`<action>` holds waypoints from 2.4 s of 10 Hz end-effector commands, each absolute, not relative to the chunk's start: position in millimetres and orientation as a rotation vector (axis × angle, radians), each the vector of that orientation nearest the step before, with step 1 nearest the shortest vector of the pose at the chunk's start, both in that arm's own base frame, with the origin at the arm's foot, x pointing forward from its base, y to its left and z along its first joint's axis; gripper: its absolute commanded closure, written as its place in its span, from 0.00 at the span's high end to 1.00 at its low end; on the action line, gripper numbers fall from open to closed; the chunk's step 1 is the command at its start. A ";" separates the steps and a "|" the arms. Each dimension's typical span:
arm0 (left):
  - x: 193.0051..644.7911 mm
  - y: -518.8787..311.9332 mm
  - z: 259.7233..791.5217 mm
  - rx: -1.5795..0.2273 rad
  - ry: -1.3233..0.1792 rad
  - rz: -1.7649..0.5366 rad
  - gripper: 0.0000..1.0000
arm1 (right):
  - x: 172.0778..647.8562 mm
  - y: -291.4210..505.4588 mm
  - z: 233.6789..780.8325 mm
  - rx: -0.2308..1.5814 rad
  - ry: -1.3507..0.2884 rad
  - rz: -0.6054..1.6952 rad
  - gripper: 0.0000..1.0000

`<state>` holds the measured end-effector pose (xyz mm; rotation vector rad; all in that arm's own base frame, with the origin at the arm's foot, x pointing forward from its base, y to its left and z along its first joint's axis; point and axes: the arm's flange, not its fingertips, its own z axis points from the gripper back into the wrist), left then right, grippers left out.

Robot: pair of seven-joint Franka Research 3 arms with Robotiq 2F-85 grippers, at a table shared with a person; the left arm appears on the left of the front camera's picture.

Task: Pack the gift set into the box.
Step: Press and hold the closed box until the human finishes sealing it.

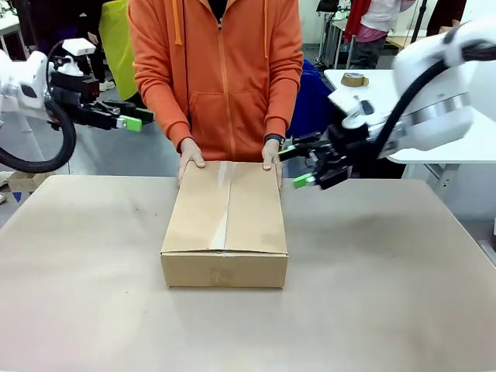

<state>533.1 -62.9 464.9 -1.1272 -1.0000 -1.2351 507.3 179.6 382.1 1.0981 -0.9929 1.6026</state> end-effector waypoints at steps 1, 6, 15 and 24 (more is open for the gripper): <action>523.8 -73.4 428.7 -1.101 -1.370 -1.438 1.00 | 535.0 214.8 340.2 1.066 -1.164 1.673 1.00; 517.9 -94.5 390.1 -1.109 -1.282 -1.493 1.00 | 541.1 232.7 324.1 0.978 -1.159 1.554 1.00; 523.4 -171.8 305.3 -0.933 -1.139 -1.512 1.00 | 528.3 220.2 300.8 1.020 -0.974 1.333 1.00; 528.1 -166.6 307.1 -0.926 -1.018 -1.526 1.00 | 532.4 220.1 290.4 1.003 -0.954 1.339 1.00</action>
